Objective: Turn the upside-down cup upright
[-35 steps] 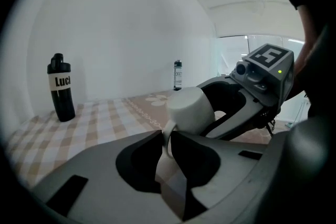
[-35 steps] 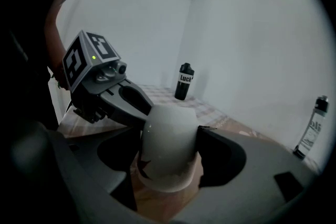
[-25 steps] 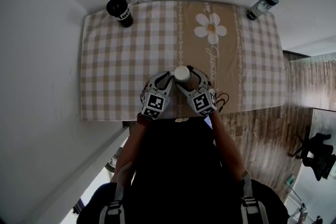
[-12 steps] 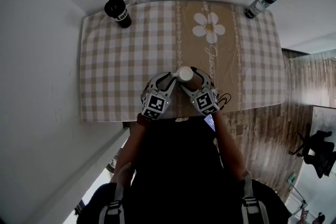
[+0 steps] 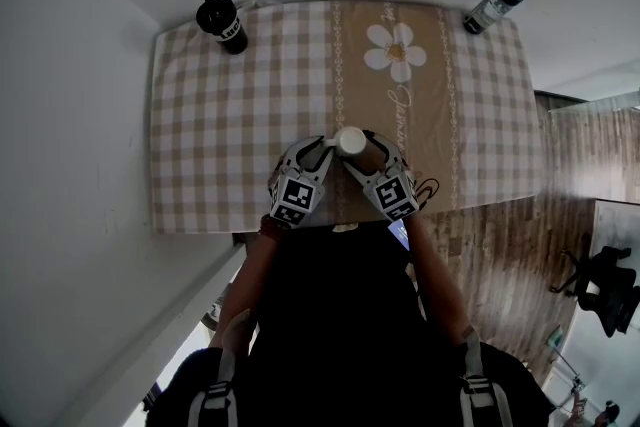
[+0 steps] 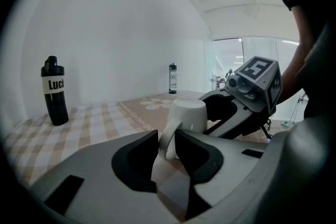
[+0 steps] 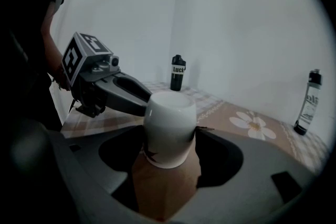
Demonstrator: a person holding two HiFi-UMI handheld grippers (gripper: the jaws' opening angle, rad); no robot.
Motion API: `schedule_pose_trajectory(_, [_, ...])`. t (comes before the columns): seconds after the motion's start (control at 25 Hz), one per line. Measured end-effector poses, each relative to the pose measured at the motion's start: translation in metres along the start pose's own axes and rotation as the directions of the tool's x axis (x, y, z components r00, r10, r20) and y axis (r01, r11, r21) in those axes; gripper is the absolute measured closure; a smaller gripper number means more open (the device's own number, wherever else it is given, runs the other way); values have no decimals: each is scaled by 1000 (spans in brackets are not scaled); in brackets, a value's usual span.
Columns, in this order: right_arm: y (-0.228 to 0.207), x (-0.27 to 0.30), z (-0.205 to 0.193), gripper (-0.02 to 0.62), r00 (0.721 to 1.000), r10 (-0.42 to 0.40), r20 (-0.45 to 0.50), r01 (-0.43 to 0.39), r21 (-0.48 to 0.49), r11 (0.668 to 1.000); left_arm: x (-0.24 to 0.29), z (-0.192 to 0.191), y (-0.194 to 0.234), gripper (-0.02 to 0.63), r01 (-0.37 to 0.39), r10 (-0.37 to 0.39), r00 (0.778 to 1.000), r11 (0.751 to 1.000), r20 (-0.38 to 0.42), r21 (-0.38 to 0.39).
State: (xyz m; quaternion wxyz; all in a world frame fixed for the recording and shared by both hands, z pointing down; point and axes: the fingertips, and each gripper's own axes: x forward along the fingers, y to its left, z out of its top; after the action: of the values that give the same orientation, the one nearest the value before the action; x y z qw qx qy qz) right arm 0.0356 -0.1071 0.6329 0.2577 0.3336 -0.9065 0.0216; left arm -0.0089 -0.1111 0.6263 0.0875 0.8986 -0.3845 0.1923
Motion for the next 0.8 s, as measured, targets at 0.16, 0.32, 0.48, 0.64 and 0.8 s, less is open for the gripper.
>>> schedule_pose_trajectory(0.16, [0, -3, 0, 265, 1000, 8, -17, -8, -6, 1000, 1, 0, -1, 497, 4, -4, 1000, 1000, 1, -5])
schedule_pose_trajectory(0.32, [-2, -17, 6, 301, 1000, -8, -13, 7, -16, 1000, -9, 4, 1, 489, 5, -5, 1000, 1000, 19, -16])
schedule_pose_trajectory(0.48, [-12, -44, 24, 307, 997, -64, 42, 63, 22, 998, -26, 20, 6, 486, 0, 1, 998, 1000, 57, -8])
schedule_pose_trajectory(0.64, [-21, -70, 65, 342, 976, -149, 161, 135, 98, 986, -40, 47, 8, 486, -15, 14, 992, 1000, 129, 6])
schedule_pose_trajectory(0.8, [-28, -101, 115, 411, 923, -255, 288, 231, 116, 966, -57, 90, 6, 488, -60, 55, 971, 998, 231, 15])
